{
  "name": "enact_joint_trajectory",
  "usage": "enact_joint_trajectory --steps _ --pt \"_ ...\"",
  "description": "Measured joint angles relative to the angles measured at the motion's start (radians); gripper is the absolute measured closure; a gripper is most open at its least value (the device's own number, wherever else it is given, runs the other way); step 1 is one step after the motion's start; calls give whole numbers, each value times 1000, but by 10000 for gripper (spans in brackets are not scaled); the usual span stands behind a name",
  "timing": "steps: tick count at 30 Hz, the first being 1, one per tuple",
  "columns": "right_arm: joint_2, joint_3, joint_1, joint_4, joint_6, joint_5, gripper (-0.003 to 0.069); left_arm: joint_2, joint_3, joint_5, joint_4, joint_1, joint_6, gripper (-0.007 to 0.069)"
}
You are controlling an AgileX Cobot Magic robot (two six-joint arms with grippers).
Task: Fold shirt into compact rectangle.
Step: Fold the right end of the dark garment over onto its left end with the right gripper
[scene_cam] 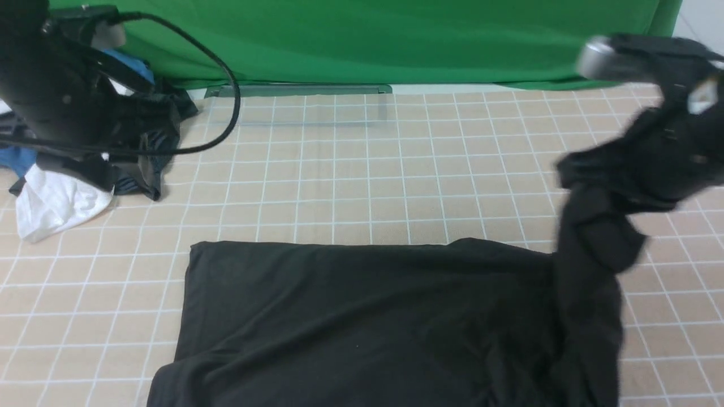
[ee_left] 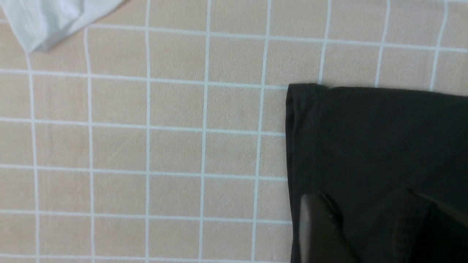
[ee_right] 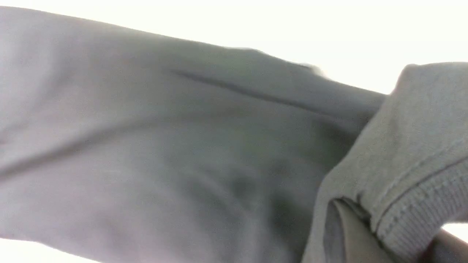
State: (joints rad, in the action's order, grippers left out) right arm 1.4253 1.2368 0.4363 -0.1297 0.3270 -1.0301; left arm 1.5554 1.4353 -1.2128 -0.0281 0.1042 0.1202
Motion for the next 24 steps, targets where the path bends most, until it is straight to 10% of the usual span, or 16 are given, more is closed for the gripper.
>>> enact_joint_trajectory --steps 6,24 --pt "113 152 263 -8 83 107 553 0 9 0 107 -152 -4 609" --pt "540 344 555 -86 122 576 432 0 9 0 239 -287 -50 610"
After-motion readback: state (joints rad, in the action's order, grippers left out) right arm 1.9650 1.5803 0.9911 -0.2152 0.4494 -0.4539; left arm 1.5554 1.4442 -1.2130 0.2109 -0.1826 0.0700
